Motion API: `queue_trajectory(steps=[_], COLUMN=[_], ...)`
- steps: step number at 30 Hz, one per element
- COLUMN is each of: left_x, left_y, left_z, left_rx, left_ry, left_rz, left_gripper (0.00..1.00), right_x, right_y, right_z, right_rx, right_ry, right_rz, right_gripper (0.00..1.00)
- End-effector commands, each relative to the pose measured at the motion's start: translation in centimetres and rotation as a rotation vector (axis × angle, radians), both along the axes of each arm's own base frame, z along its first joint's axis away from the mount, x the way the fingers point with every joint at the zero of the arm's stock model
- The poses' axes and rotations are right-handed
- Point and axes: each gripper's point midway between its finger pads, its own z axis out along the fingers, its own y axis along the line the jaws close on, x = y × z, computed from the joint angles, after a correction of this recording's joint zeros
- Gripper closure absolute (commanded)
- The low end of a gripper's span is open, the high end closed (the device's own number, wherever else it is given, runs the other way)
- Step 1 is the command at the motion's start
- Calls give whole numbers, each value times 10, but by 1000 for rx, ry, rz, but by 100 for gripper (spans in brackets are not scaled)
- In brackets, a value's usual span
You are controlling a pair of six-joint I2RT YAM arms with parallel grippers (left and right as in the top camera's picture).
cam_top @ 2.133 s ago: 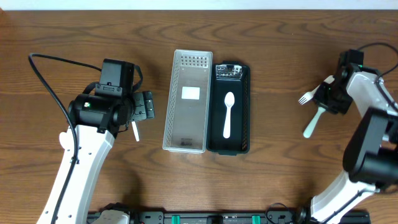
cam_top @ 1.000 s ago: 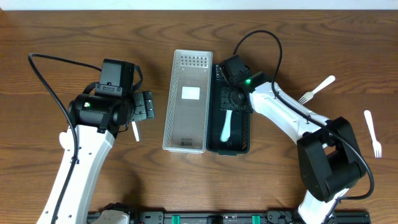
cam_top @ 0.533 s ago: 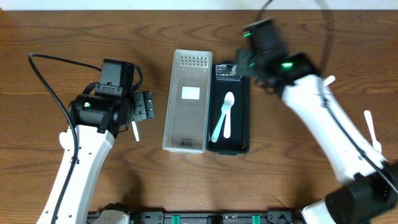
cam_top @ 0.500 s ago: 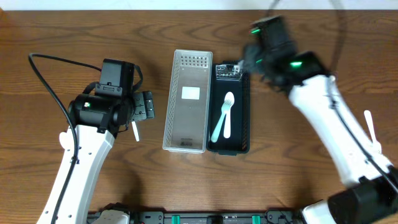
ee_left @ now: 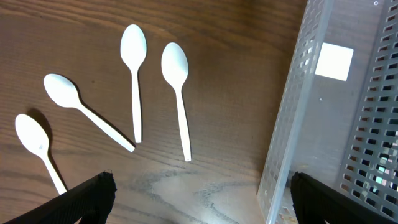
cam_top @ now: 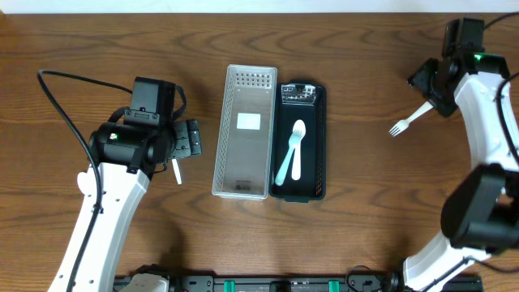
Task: Pack container
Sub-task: 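Move the right gripper to the second white fork and grasp it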
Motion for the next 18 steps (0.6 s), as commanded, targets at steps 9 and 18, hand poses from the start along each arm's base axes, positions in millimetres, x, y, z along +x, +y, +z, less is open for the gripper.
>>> queue_trajectory(steps=[9, 18], left_x=[3, 3], left_y=[2, 2], left_z=[4, 4], left_rx=[-17, -17], left_ry=[-12, -13], left_rz=[57, 57], left_gripper=[8, 8], right_x=[-5, -7], right_y=[4, 10], right_z=[-94, -120], right_rx=[52, 82], right_ry=[203, 244], right_rz=[10, 17], right_gripper=[21, 19])
